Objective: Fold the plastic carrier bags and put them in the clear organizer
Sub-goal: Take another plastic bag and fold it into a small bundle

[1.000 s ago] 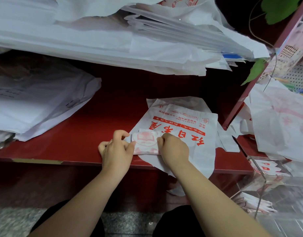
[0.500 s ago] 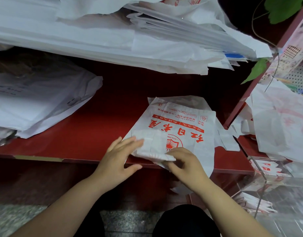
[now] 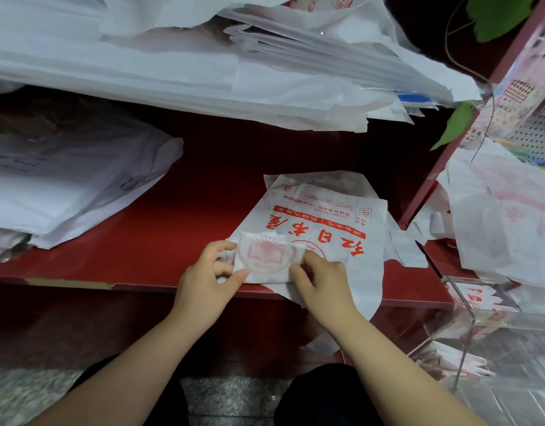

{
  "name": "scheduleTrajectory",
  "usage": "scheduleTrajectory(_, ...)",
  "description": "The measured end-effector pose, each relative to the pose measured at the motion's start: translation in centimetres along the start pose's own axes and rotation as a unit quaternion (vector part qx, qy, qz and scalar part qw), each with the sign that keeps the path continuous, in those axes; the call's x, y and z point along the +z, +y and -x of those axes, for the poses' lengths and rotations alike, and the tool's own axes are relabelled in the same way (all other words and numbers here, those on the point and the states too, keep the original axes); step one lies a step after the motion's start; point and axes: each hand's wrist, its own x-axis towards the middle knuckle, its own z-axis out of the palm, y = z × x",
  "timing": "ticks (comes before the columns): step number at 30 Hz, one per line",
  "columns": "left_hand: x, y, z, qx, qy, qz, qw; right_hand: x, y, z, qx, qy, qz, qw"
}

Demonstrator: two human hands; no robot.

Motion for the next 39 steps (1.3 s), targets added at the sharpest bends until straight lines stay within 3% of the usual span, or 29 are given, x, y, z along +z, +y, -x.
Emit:
scheduleTrajectory(3, 0.1, 0.4, -0.4, -0.020, 0.030, 0.023, 0.999, 0.2, -1.2, -1.2, 0.053, -0.039, 0.030, 0.997)
scheduleTrajectory(9, -0.3, 1.0, -0.4, -0.053, 0.046, 0.061, 0.996, 1.1, -2.1, -2.9, 0.138, -0.039, -0.022, 0.989)
scheduleTrajectory(13, -0.2, 1.2, -1.0, -0.071, 0.076, 0.068, 0.992, 1.1, -2.8, -3.2, 0.176, -0.050, 0.018, 0.983)
scheduleTrajectory(18, 0.2, 1.4, -1.2, -0.053, 0.058, -0.056, 0.995, 1.4, -3.1, -3.0, 0.168, -0.027, 0.052, 0.984)
scheduleTrajectory(21, 0.5, 1.3, -0.8, 0.098, 0.057, -0.238, 0.964, 1.5, -2.8, -2.9, 0.170, -0.020, 0.037, 0.985)
scheduleTrajectory(24, 0.8, 1.7, -0.6, 0.064, -0.099, -0.344, 0.931, 1.5, -2.5, -2.7, 0.171, 0.016, -0.014, 0.985)
scheduleTrajectory(26, 0.9, 1.4, -0.8, 0.043, -0.135, -0.388, 0.911, 1.2, -2.0, -2.8, 0.181, 0.056, -0.011, 0.982)
scheduleTrajectory(32, 1.0, 1.3, -0.8, 0.046, -0.136, -0.400, 0.905, 0.4, -1.3, -3.3, 0.161, -0.046, 0.033, 0.985)
scheduleTrajectory(36, 1.0, 1.3, -0.9, 0.041, -0.143, -0.390, 0.909, 0.8, -1.4, -3.9, 0.137, -0.061, 0.046, 0.988)
scheduleTrajectory(39, 1.0, 1.4, -0.9, 0.037, -0.145, -0.390, 0.909, 0.8, -1.8, -4.8, 0.165, -0.065, 0.043, 0.983)
